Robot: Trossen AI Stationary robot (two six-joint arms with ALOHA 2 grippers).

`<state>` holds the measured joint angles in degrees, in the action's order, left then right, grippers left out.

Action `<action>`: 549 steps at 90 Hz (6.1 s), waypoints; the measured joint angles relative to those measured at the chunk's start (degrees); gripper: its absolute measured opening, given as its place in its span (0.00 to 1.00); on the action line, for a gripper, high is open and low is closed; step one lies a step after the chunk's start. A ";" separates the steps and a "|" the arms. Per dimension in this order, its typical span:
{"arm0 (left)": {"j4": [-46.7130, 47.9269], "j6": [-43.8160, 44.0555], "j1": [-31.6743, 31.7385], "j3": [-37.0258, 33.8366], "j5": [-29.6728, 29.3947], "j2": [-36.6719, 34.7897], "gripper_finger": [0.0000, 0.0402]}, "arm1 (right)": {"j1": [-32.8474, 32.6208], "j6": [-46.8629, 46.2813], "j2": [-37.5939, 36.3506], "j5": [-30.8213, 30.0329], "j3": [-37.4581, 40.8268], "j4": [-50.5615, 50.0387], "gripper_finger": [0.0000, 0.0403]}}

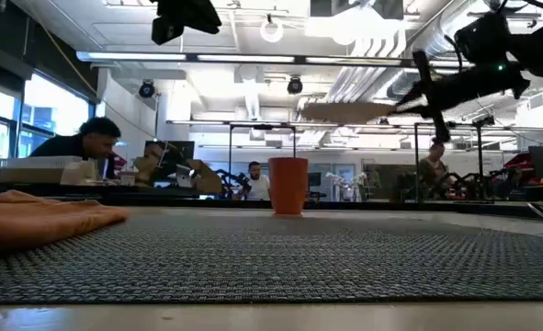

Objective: Set table place
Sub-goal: Put the orange plate to the right side of the orange table napkin on the gray tablemat, then adjust the gray tablemat, then put the orange cup to the top of the orange table napkin on the tablemat

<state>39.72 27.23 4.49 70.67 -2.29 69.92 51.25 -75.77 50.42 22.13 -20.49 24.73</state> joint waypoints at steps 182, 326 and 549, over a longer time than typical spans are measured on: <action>26.03 0.27 1.56 -0.57 6.66 -9.25 0.11 | -49.60 18.34 56.23 0.86 -29.16 -11.72 0.50; -9.88 1.22 0.44 -27.28 1.20 -3.42 0.00 | -51.00 20.20 35.67 -14.84 -38.82 -68.80 0.33; -20.89 11.14 -0.77 -15.06 4.97 -29.80 0.00 | -49.49 38.65 91.79 -14.16 -112.78 -74.09 0.00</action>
<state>18.83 38.37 3.73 55.61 2.68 40.12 1.76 -37.12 142.21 7.97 -133.27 -49.36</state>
